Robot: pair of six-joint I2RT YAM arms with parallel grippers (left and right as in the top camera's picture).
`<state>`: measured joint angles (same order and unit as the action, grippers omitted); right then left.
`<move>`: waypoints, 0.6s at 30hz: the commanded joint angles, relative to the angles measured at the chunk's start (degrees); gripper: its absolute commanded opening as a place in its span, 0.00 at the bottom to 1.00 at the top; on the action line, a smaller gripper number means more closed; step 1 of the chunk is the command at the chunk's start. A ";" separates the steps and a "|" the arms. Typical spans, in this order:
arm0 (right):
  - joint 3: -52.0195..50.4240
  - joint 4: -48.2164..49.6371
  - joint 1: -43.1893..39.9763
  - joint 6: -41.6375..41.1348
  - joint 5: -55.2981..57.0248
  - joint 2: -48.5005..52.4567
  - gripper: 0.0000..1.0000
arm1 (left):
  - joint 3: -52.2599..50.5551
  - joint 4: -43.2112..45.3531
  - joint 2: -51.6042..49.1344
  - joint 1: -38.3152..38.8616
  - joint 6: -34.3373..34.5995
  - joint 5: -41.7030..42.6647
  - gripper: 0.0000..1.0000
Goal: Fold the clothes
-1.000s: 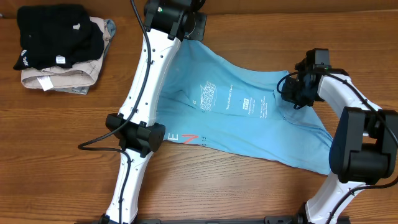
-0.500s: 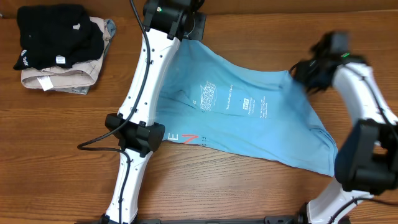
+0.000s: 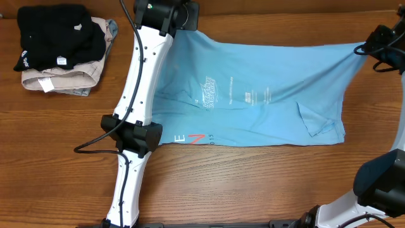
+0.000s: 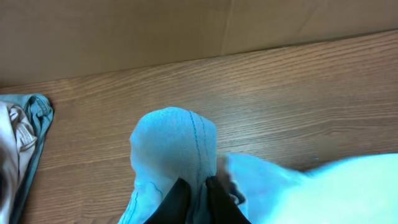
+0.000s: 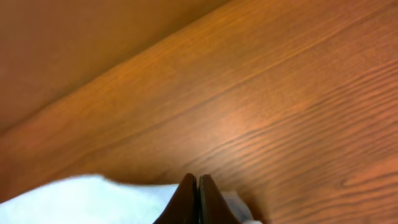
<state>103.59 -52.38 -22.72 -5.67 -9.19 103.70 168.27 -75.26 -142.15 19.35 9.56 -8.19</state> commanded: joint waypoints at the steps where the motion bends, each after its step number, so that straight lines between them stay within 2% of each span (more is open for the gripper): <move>1: 0.24 -0.79 -1.62 1.22 0.07 0.02 0.04 | 1.14 -0.79 -0.11 -0.33 0.72 0.31 0.09; 4: 0.24 -2.36 -2.23 1.22 -0.11 0.02 0.04 | 1.14 -3.28 -0.11 -0.33 0.72 0.31 0.04; 15: -1.62 -9.53 -2.56 0.96 -1.44 0.02 0.04 | 1.14 -20.61 -0.11 -3.04 1.90 0.52 0.04; 18: -2.01 -12.52 -2.78 0.52 -1.44 0.02 0.04 | 0.59 -21.55 -0.11 -3.65 1.14 4.28 0.04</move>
<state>102.21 -63.81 -25.12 -4.89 -10.31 103.70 168.27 -96.68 -142.15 16.45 10.20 -7.42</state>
